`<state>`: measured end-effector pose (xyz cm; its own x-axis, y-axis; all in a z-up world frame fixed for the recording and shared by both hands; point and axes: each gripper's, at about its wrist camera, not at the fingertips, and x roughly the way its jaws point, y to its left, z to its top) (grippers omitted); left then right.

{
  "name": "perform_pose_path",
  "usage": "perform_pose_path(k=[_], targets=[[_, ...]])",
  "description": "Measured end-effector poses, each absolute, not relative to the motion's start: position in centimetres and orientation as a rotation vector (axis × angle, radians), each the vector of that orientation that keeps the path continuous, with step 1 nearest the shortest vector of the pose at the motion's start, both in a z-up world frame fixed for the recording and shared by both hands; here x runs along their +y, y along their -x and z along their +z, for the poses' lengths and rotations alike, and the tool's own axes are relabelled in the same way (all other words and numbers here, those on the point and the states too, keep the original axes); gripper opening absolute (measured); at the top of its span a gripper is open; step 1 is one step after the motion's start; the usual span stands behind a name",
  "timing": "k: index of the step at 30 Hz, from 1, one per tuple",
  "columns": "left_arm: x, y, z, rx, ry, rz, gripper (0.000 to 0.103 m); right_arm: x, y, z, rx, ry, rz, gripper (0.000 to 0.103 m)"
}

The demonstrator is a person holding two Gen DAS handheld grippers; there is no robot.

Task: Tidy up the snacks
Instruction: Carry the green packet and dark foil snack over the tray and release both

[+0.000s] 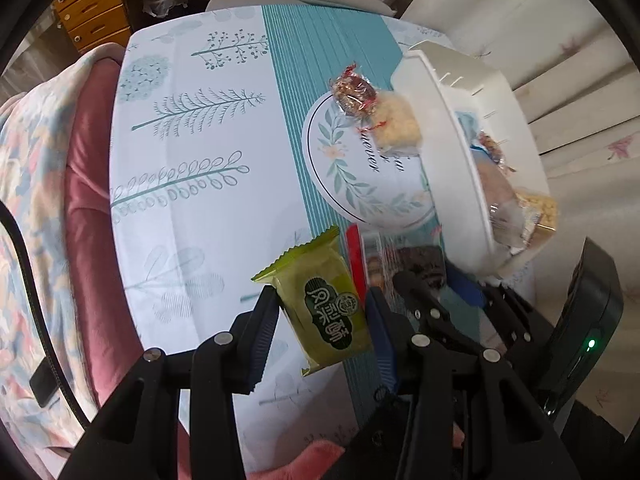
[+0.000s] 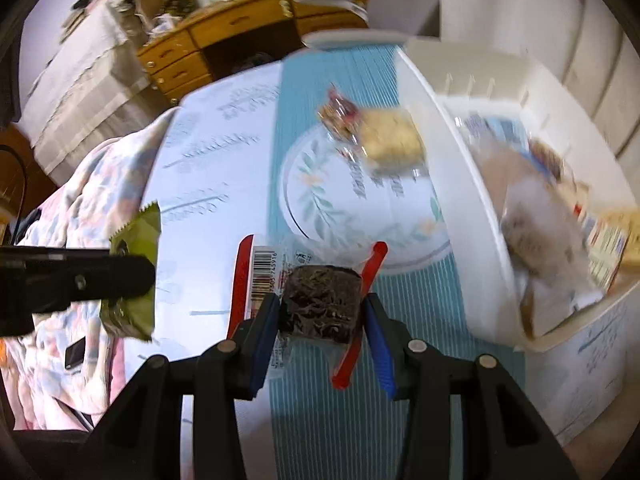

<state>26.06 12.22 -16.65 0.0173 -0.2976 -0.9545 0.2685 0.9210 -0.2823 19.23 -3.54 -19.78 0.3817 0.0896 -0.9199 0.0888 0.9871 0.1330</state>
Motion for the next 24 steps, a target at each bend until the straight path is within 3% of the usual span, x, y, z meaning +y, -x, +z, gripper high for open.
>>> perform_pose_path(k=[13,24], targets=[[10.0,-25.1,-13.1,1.435,0.007,-0.362,0.043,-6.3,-21.1,-13.4,1.044,-0.179,0.115,0.043],[3.4,-24.6,-9.4,1.34,0.048,-0.351,0.044,-13.3,-20.3,-9.4,0.966,-0.12,0.153,0.043]])
